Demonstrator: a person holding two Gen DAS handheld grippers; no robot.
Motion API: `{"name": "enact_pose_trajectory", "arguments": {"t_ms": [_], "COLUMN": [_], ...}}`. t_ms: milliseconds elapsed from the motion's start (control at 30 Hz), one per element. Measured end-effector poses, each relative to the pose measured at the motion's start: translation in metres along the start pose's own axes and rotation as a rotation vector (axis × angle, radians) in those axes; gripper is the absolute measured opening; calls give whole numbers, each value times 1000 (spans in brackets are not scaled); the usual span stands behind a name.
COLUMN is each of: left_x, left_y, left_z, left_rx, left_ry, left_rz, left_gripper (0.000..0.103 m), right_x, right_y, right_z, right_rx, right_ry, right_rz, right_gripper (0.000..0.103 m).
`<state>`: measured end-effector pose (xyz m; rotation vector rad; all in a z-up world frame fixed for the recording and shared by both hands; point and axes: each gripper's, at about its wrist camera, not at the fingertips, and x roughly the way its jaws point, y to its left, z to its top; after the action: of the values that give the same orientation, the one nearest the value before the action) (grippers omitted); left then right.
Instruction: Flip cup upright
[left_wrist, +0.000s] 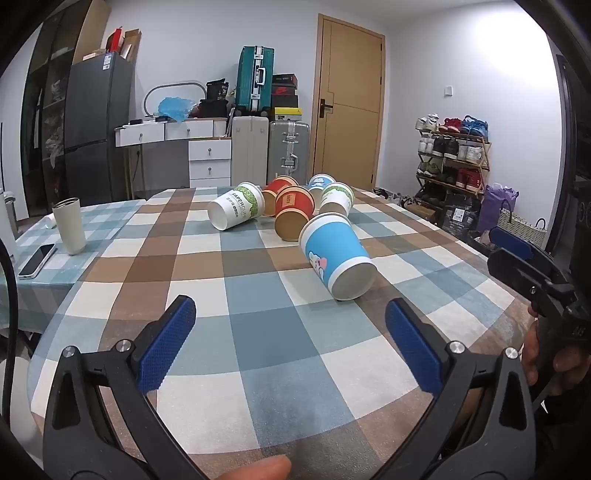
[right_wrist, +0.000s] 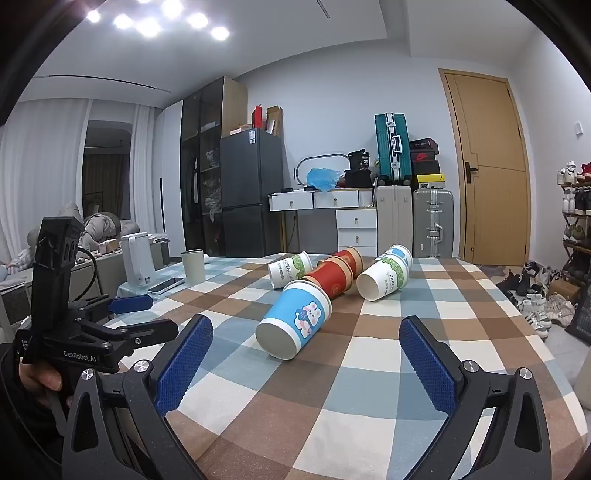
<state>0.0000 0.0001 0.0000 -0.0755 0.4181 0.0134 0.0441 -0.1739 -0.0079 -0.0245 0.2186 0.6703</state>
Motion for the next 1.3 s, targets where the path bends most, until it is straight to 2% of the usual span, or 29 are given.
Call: {"name": "enact_pose_trajectory", "arguments": {"t_ms": [1300], "left_x": [0], "left_y": [0], "left_z": [0], "left_rx": [1], "left_ry": [-6], "left_rz": [1], "left_gripper": [103], "right_x": [-1], "right_y": [0], "right_z": [0], "right_rx": [3], "right_ry": [-3], "right_rz": [2], "right_gripper": [103]}}
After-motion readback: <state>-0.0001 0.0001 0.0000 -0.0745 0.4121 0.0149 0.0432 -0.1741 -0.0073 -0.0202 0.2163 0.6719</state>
